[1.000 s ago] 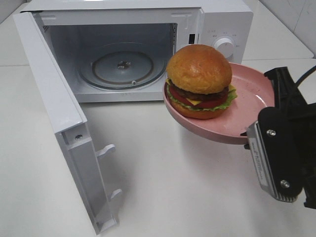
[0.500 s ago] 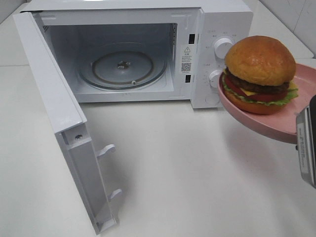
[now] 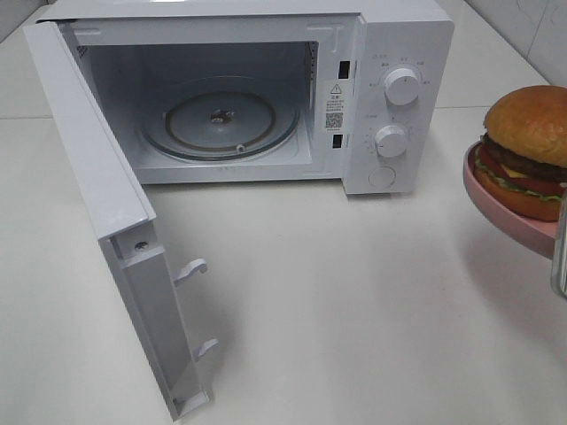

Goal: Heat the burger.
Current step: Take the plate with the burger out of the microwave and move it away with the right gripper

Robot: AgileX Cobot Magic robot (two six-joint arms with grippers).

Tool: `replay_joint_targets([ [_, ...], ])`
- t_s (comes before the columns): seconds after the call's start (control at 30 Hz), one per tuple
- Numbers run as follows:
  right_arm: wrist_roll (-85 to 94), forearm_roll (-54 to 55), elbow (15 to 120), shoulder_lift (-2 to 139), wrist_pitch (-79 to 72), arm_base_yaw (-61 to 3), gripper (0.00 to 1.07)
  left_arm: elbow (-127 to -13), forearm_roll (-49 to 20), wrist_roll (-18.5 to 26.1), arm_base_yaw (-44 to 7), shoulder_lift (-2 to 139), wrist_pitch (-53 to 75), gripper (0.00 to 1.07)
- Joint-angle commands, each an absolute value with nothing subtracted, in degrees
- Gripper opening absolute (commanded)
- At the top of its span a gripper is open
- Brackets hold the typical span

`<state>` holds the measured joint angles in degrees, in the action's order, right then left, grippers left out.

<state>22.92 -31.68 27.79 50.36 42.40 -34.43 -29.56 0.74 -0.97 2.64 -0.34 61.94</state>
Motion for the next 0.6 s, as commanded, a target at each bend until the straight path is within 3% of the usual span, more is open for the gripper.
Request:
replay_joint_targets([
  [0.03, 13.2, -37.7, 28.4, 49.6, 41.4, -34.1, 0.0, -29.6, 0.9, -1.3, 2.6, -1.3, 61.2, 1.0],
  [0.6, -10.1, -44.7, 28.4, 57.2, 46.0, -34.1, 0.0, -29.6, 0.9, -1.3, 2.6, -1.3, 61.2, 1.0],
])
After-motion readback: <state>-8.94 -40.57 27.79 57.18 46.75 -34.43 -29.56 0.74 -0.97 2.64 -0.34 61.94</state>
